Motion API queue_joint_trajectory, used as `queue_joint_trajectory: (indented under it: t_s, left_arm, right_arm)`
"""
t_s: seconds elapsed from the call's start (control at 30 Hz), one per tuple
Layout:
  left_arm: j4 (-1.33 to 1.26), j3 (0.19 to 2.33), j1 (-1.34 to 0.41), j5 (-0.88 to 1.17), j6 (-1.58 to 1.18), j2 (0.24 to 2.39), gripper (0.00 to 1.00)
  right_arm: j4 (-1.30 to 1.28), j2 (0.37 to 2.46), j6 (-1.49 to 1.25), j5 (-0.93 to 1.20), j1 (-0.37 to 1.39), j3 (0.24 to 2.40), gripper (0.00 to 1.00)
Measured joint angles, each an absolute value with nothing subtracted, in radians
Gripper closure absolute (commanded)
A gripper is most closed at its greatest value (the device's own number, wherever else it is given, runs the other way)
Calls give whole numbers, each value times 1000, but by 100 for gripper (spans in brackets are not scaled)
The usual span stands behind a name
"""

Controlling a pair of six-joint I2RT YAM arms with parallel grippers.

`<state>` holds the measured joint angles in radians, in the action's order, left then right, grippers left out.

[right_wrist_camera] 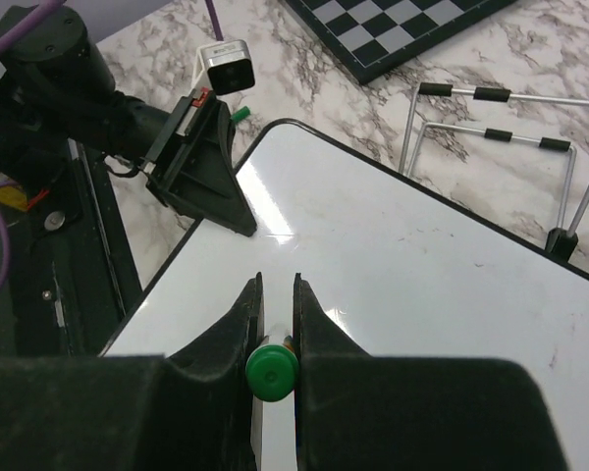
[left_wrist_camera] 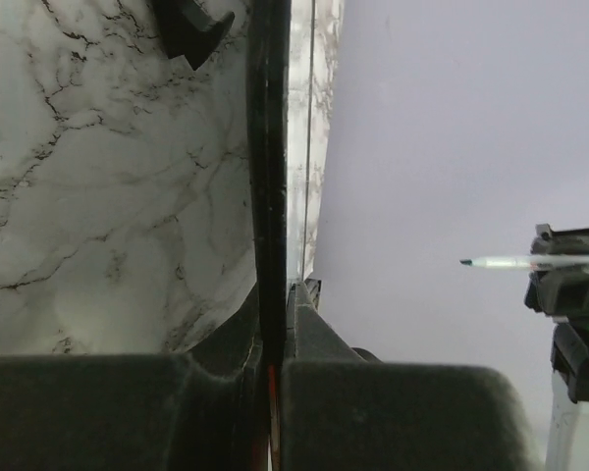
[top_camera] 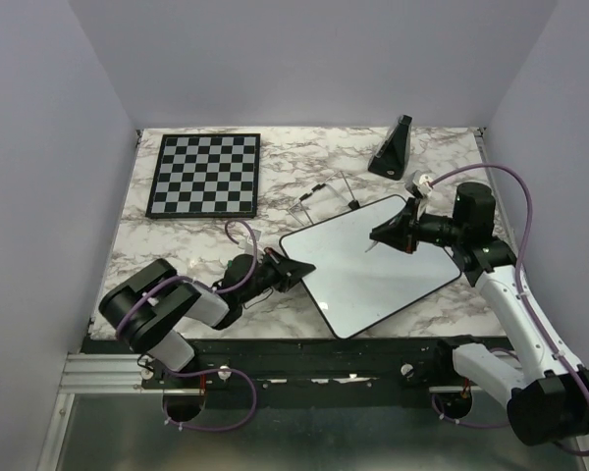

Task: Write a sentence on the whiteboard
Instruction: Place the whiteboard at the center of the board, then write a sentence on the whiteboard.

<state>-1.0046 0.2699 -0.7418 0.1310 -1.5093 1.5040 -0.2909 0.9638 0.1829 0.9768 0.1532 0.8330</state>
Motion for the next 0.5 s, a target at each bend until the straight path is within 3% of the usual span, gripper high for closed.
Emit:
queue_joint_trajectory:
  t_s: [0.2,0.5]
  left_arm:
    - [-1249,245,-742,141,-1536,1690,100]
    - [-1294,257,-742,154,-1524,1728,100]
  right_arm:
    - [-196,1004,150,933,168,791,100]
    - [-139,1034,152,887,230,788,99]
